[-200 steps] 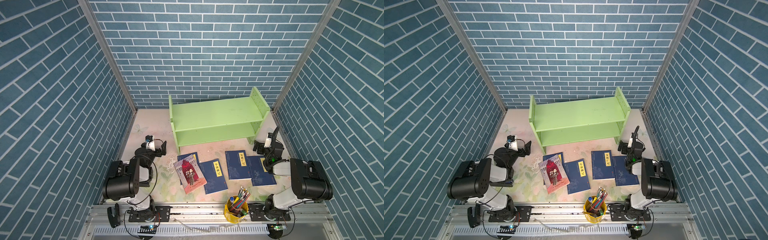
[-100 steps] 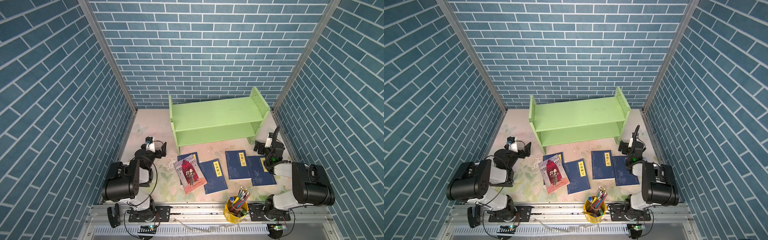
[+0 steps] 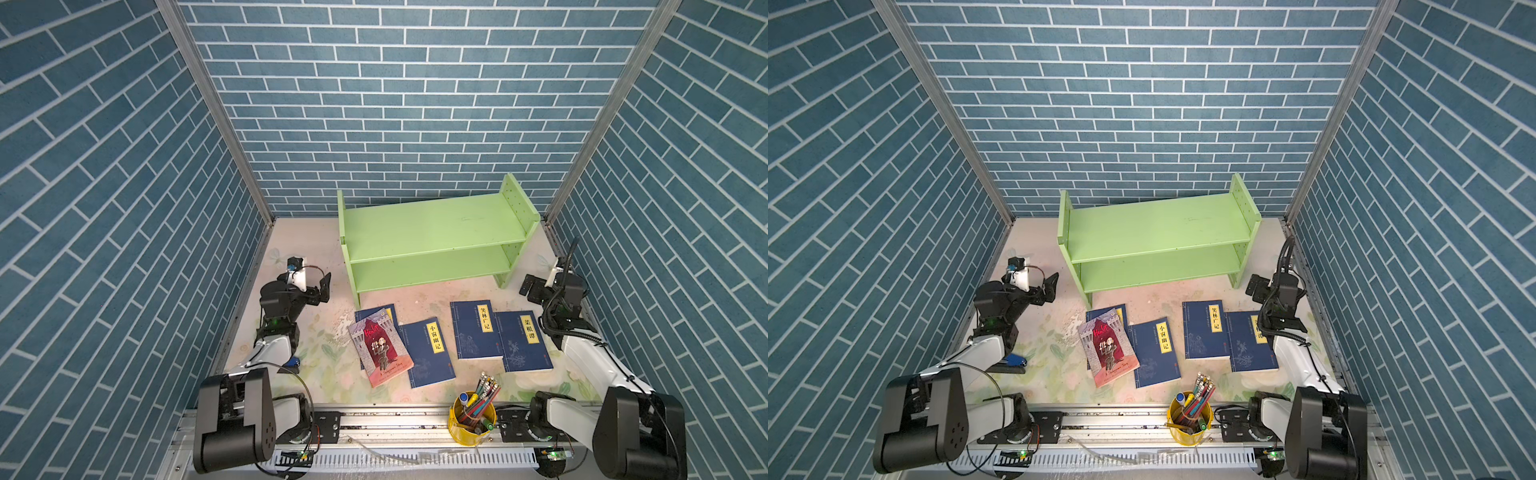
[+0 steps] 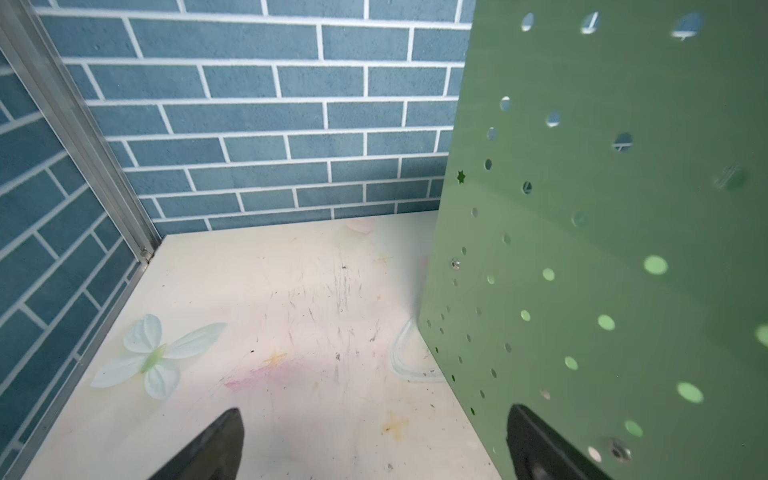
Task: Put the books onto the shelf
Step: 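Reach the left gripper and right gripper toward the Hamlet book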
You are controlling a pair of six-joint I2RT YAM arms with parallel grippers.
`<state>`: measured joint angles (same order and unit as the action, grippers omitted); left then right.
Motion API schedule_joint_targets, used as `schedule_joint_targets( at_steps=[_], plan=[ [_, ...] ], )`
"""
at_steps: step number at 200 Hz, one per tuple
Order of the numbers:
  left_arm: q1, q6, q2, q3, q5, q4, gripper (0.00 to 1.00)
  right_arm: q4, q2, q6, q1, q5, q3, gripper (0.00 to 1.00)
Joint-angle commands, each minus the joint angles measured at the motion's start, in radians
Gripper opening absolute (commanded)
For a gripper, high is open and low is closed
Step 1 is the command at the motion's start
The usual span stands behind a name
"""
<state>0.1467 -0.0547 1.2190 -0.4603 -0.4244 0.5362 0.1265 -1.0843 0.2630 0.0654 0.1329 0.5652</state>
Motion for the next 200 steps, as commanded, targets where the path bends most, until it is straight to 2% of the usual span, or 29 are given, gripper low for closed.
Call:
schedule_joint_targets(
  at_steps=[1, 44, 78, 97, 116, 138, 162, 176, 200],
  plan=[
    [0.005, -0.008, 0.003, -0.127, -0.005, -0.446, 1.0, -0.335, 0.06, 0.177, -0.004, 0.049, 0.083, 0.99],
    [0.005, -0.071, -0.052, -0.265, 0.0, -0.777, 1.0, -0.553, 0.229, 0.258, -0.01, -0.076, 0.104, 0.99],
    [0.005, -0.003, -0.026, -0.432, 0.033, -1.037, 1.0, -0.743, 0.274, 0.289, -0.034, -0.13, 0.189, 0.99],
    [0.004, 0.04, 0.007, -0.528, 0.045, -1.162, 1.0, -0.824, 0.264, 0.294, -0.083, -0.162, 0.253, 0.98],
    [0.008, 0.084, 0.043, -0.61, 0.033, -1.268, 1.0, -0.9, 0.264, 0.288, -0.179, -0.125, 0.33, 0.95],
    [0.037, 0.182, 0.086, -0.667, -0.04, -1.342, 1.0, -0.952, 0.276, 0.286, -0.261, -0.146, 0.401, 0.92],
    [0.06, 0.273, 0.135, -0.686, -0.159, -1.418, 1.0, -0.965, 0.263, 0.292, -0.327, -0.295, 0.442, 0.81],
    [0.062, 0.304, 0.141, -0.655, -0.209, -1.424, 1.0, -0.967, 0.252, 0.294, -0.392, -0.344, 0.463, 0.75],
    [0.062, 0.35, 0.094, -0.559, -0.257, -1.353, 1.0, -0.943, 0.242, 0.293, -0.527, -0.382, 0.492, 0.73]
  ],
)
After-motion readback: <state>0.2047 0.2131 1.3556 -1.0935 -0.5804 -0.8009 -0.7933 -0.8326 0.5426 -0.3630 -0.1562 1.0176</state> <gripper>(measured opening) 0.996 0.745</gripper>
